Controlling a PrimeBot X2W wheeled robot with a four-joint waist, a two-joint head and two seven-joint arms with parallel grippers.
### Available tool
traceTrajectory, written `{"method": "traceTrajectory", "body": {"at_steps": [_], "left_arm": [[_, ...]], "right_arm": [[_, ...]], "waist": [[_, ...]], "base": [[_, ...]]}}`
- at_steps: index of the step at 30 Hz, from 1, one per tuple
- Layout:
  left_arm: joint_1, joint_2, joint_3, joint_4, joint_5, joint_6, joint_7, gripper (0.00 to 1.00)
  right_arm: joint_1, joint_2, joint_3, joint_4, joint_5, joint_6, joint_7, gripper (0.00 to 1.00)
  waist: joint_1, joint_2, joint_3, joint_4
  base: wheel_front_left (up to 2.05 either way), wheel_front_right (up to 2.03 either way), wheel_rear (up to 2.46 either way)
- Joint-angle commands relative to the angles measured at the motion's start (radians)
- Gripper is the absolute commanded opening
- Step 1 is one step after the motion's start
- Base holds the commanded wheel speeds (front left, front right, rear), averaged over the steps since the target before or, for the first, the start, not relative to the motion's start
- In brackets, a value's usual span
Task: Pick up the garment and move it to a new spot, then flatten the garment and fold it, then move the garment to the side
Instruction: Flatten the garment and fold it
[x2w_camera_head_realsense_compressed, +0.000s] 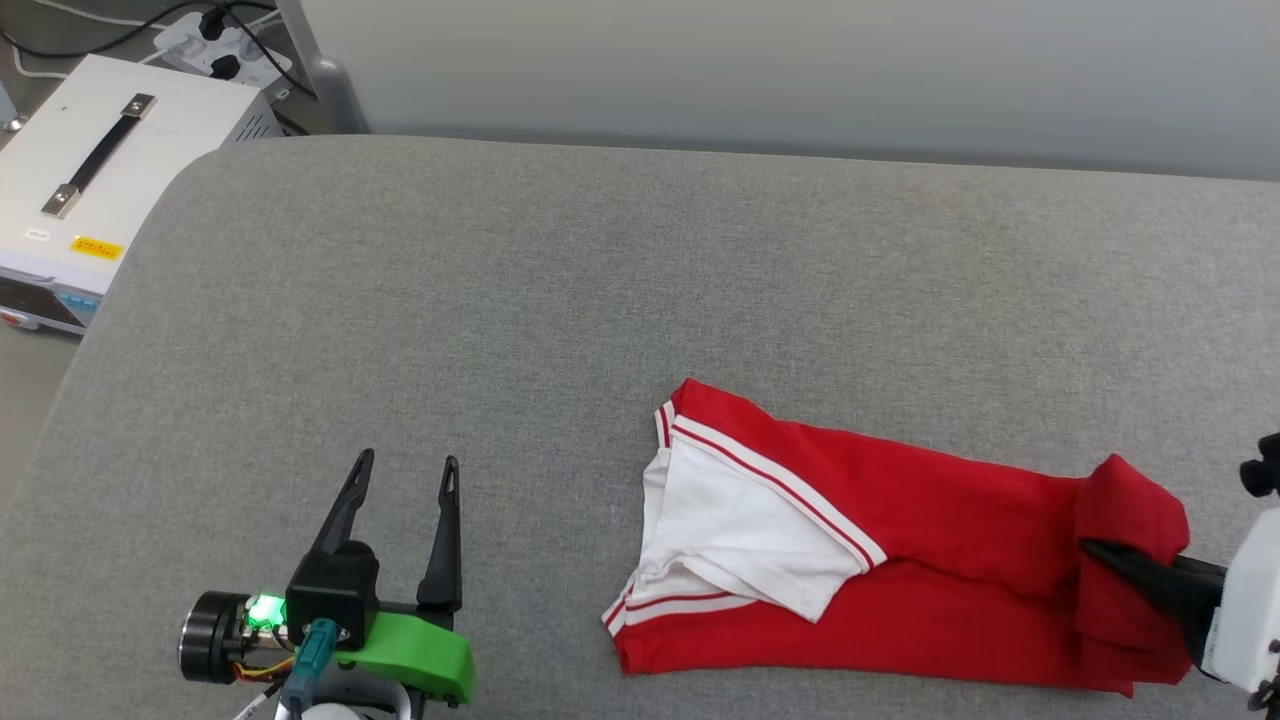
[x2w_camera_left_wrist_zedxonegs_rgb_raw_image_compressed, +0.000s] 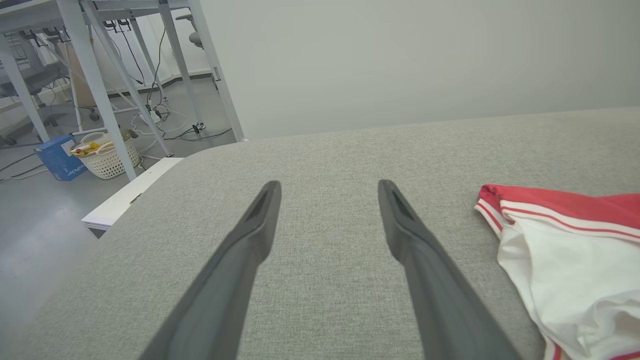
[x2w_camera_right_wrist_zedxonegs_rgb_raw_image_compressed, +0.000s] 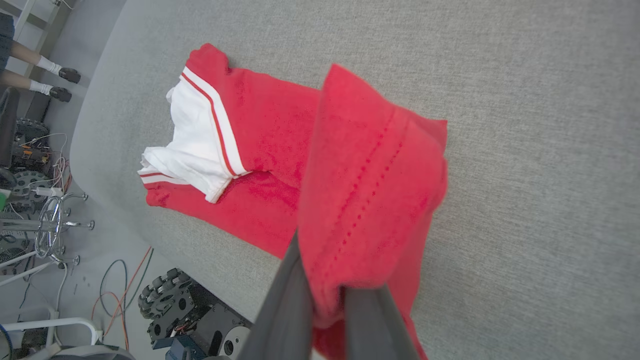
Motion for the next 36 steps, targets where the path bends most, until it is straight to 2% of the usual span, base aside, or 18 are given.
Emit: {"method": "traceTrajectory", "body": {"at_steps": [1, 7, 15, 20, 24, 30, 35, 36], "left_arm": [[-0.002, -0.006, -0.001, 0.003, 0.007, -0.005, -0.006, 1.0], [-0.019, -0.014, -0.003, 0.004, 0.011, -0.004, -0.006, 1.0], [-0.057, -0.023, -0.013, 0.008, 0.018, -0.003, -0.006, 1.0], [-0.07, -0.028, -0.019, 0.009, 0.02, -0.003, -0.006, 1.0], [-0.081, -0.031, -0.023, 0.011, 0.021, -0.003, -0.006, 1.0], [-0.096, -0.036, -0.03, 0.015, 0.022, -0.001, -0.006, 1.0], [-0.095, -0.037, -0.027, 0.018, 0.02, 0.003, -0.006, 1.0], [-0.091, -0.036, -0.025, 0.019, 0.02, 0.005, -0.006, 1.0]], "right_arm": [[-0.029, 0.013, 0.011, -0.019, -0.01, -0.001, 0.015, 0.0], [-0.179, 0.076, 0.12, -0.048, -0.078, -0.001, 0.098, 0.0], [-0.42, 0.18, 0.323, 0.051, -0.175, -0.001, 0.171, 0.0], [-0.536, 0.26, 0.435, 0.177, -0.209, -0.001, 0.147, 0.0], [-0.608, 0.298, 0.52, 0.27, -0.23, -0.001, 0.125, 0.0], [-0.654, 0.324, 0.639, 0.409, -0.257, -0.001, 0.083, 0.0], [-0.667, 0.331, 0.7, 0.456, -0.241, -0.001, -0.001, 0.0], [-0.672, 0.327, 0.709, 0.459, -0.239, -0.001, -0.024, 0.22]], "waist": [[-0.0001, 0.0, 0.008, 0.007], [-0.0001, 0.0, 0.04, 0.021], [-0.0001, 0.0, 0.08, 0.039], [-0.0001, 0.0, 0.098, 0.047], [-0.0001, 0.0, 0.113, 0.054], [-0.0001, 0.0, 0.123, 0.063], [-0.0001, 0.0, 0.115, 0.06], [-0.0001, 0.0, 0.11, 0.057]], "base": [[0.0, 0.0, 0.0], [0.0, 0.0, 0.0], [0.0, 0.0, 0.0], [0.0, 0.0, 0.0], [0.0, 0.0, 0.0], [0.0, 0.0, 0.0], [0.0, 0.0, 0.0], [0.0, 0.0, 0.0]]}}
